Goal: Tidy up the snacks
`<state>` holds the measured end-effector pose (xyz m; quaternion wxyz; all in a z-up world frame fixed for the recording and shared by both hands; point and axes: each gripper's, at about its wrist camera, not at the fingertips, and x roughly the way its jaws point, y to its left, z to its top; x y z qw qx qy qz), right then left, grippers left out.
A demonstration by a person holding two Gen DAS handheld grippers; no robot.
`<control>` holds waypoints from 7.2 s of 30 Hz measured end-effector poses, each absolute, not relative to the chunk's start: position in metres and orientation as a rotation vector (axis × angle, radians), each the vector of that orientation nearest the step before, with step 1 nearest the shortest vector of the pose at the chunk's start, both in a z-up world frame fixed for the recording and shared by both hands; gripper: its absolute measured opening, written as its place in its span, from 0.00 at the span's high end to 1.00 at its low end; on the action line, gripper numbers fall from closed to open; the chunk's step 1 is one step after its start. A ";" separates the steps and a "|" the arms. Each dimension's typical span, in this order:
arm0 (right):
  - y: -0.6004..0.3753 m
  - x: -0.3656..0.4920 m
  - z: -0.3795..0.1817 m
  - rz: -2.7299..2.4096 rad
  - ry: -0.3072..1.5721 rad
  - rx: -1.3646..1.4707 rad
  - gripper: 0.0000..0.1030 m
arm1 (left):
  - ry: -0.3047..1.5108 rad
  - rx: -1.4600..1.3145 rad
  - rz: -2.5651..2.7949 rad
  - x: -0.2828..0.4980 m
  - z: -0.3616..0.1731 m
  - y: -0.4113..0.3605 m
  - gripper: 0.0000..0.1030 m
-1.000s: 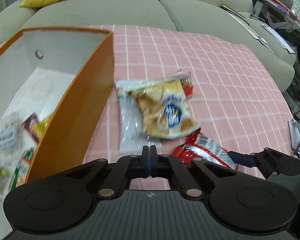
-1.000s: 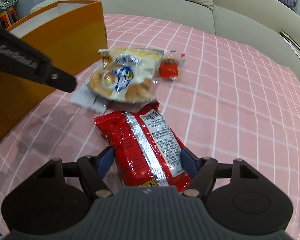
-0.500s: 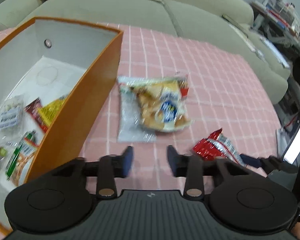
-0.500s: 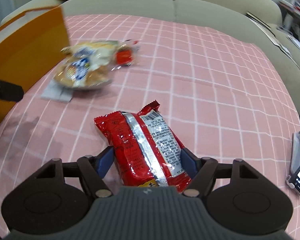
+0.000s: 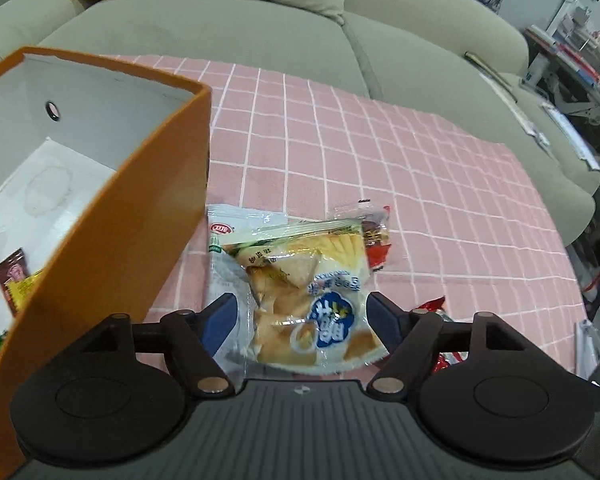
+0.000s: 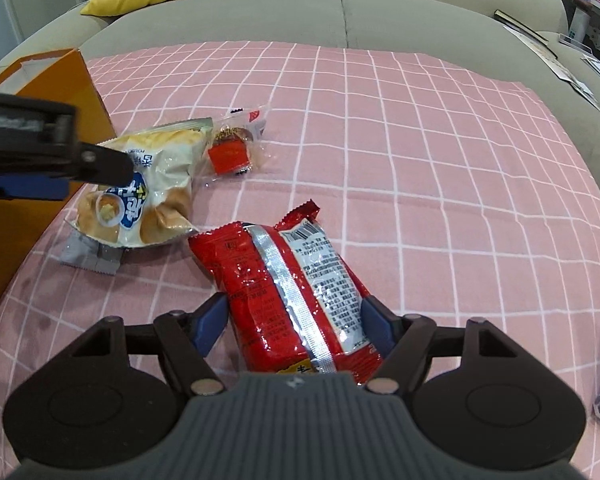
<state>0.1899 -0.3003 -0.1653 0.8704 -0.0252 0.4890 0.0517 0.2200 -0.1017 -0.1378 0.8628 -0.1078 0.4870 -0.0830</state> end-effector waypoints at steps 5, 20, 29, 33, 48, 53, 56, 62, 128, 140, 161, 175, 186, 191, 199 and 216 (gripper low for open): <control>-0.296 0.195 -0.167 0.123 1.023 -0.055 0.32 | 1.032 -0.249 -0.193 0.230 -0.152 -0.103 0.14; -0.290 0.194 -0.171 0.133 1.029 -0.065 0.32 | 1.019 -0.158 -0.254 0.220 -0.145 -0.114 0.65; -0.279 0.163 -0.166 0.152 1.045 -0.019 0.33 | 1.028 -0.094 -0.272 0.169 -0.120 -0.097 0.66; -0.276 0.144 -0.160 0.161 1.040 0.023 0.33 | 1.021 -0.085 -0.280 0.146 -0.108 -0.088 0.66; -0.250 0.091 -0.102 0.213 0.940 0.085 0.33 | 0.908 -0.172 -0.256 0.084 -0.053 -0.043 0.66; -0.233 0.085 -0.076 0.260 0.890 0.077 0.33 | 0.859 -0.183 -0.238 0.076 -0.029 -0.024 0.67; -0.221 0.086 -0.063 0.292 0.869 0.069 0.33 | 0.846 -0.179 -0.219 0.076 -0.017 -0.010 0.66; -0.190 0.092 -0.040 0.362 0.823 0.029 0.33 | 0.830 -0.124 -0.182 0.085 0.000 0.018 0.66; -0.022 0.236 -0.107 0.619 0.883 -0.677 0.24 | 1.037 0.005 -0.003 0.204 -0.067 0.092 0.30; -0.039 0.219 -0.070 0.568 0.826 -0.590 0.21 | 0.939 0.007 -0.008 0.179 -0.033 0.087 0.24; -0.114 0.146 -0.031 0.427 0.802 -0.179 0.18 | 0.762 -0.093 -0.023 0.109 0.020 0.055 0.24; -0.187 0.086 -0.047 0.260 0.739 -0.054 0.16 | 0.765 -0.186 -0.110 0.067 -0.007 0.008 0.23; -0.230 0.070 -0.089 0.174 0.768 -0.043 0.16 | 0.807 -0.168 -0.193 0.068 -0.038 -0.036 0.24; -0.240 0.078 -0.102 0.166 0.777 -0.046 0.17 | 0.829 -0.177 -0.188 0.080 -0.052 -0.053 0.24; -0.253 0.103 -0.118 0.164 0.788 -0.080 0.21 | 0.883 -0.197 -0.131 0.111 -0.075 -0.075 0.24; -0.288 0.192 -0.144 0.223 0.784 -0.126 0.41 | 0.964 -0.196 -0.023 0.189 -0.136 -0.103 0.19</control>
